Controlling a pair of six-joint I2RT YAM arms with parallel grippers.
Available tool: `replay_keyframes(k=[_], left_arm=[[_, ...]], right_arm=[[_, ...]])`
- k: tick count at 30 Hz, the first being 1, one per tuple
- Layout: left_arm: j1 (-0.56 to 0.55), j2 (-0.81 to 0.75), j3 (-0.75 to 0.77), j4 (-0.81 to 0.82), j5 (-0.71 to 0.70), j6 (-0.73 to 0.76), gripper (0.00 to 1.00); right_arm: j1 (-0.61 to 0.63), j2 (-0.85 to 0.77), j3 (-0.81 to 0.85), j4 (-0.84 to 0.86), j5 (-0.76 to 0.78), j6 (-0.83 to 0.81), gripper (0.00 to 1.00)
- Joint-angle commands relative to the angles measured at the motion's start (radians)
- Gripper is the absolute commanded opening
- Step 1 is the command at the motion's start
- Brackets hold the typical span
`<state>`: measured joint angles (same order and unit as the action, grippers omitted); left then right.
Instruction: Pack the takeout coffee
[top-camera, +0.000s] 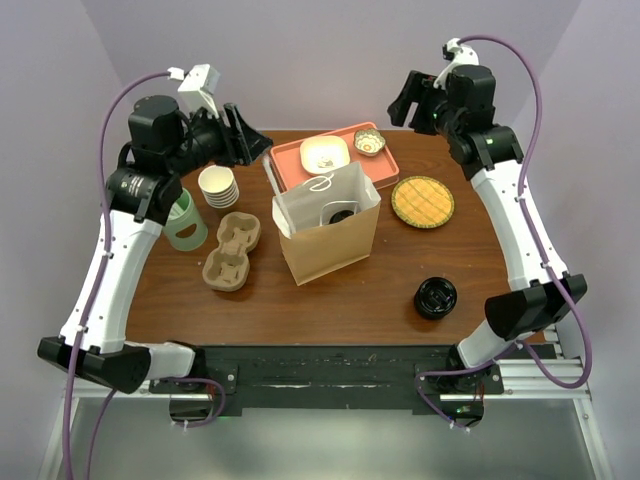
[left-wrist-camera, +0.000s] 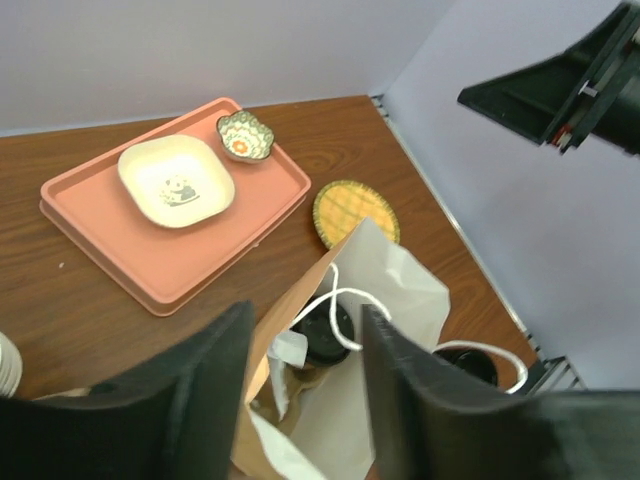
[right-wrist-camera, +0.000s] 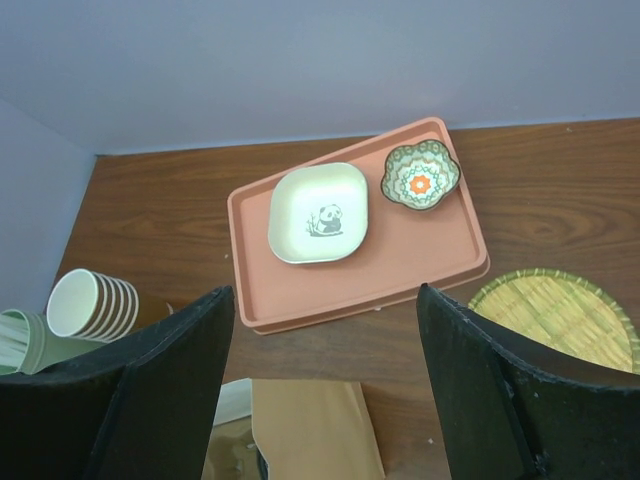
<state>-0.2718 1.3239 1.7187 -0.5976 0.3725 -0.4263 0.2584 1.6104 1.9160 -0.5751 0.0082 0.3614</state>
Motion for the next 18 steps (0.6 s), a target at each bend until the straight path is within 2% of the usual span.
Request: replay_keyframes(k=[1,4,5,6,7,8,12,18], left_arm=[[-0.007,-0.048,-0.08,0.038,0.014,0.024,0.61],[-0.007,-0.058,-0.087,0.018,-0.02,0.032,0.8],[-0.007,-0.06,-0.088,0.013,-0.021,0.034,0.92],[-0.007,-0.071,-0.091,0.013,-0.024,0.043,1.0],[-0.007,-0.077,-0.103,0.013,-0.029,0.044,1.0],[-0.007,-0.083,-0.11,0.015,-0.036,0.044,1.0],[-0.007,-0.13,-0.154,0.048,-0.043,0.061,1.0],[-0.007,-0.216,-0.263,0.171,-0.026,0.017,1.0]], right_arm=[[-0.002,-0.03,0.026,-0.041,-0.022,-0.018,0.79],[-0.002,-0.004,0.122,-0.146,-0.045,-0.001,0.8],[-0.002,0.005,0.144,-0.173,-0.074,0.019,0.82],[-0.004,0.006,0.161,-0.21,-0.101,0.028,0.84],[-0.002,0.005,0.182,-0.224,-0.123,0.039,0.87],[-0.002,0.005,0.192,-0.236,-0.148,0.071,0.99],[-0.002,-0.044,0.189,-0.31,-0.159,0.148,0.99],[-0.002,-0.184,0.026,-0.33,-0.264,0.218,0.99]])
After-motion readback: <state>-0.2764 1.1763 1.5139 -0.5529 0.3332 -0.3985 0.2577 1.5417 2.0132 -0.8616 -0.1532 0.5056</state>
